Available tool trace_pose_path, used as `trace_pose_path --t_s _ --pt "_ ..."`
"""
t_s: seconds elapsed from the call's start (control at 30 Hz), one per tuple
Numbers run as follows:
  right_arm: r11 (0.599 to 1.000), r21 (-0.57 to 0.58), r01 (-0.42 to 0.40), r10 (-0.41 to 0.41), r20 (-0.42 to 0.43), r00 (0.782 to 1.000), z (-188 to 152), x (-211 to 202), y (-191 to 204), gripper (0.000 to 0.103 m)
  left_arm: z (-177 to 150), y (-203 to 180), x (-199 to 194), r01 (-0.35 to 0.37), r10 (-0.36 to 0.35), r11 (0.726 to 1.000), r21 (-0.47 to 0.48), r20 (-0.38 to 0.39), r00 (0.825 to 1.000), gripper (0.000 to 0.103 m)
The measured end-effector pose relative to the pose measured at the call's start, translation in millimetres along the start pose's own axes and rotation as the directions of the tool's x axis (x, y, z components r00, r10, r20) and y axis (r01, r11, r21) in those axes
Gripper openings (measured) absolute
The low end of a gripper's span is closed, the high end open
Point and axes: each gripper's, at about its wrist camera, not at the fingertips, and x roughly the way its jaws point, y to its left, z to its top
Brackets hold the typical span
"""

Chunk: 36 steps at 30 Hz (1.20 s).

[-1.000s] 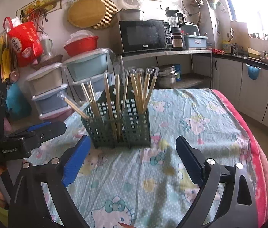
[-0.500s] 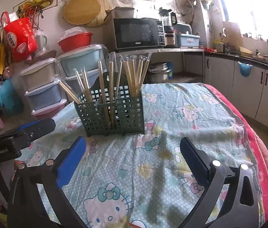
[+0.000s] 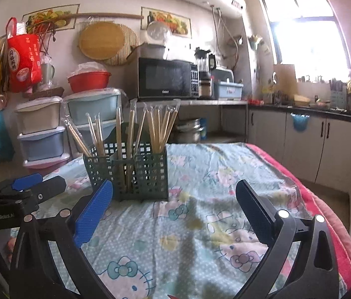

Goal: Organize utensils

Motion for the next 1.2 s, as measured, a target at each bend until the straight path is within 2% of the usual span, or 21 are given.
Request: trace_pose_path --t_s 0.17,0.37,1.2 --pt "1.0 0.003 0.017 -0.017 0.012 1.0 -6.8 2.7 -0.7 0.096 -4.8 1.9 1.2 -0.001 0.001 1.0 0.004 0.031 1.0 0.092" --pt "0.999 0.033 0.021 -0.021 0.005 1.0 -8.4 3.4 -5.6 0.096 -8.6 1.6 6.2 -0.015 0.015 1.0 0.008 0.008 1.0 0.092" --pt "0.999 0.029 0.027 -0.027 0.005 1.0 -10.7 2.0 -2.9 0.096 -10.4 3.7 6.5 -0.021 0.021 1.0 0.004 0.004 1.0 0.092"
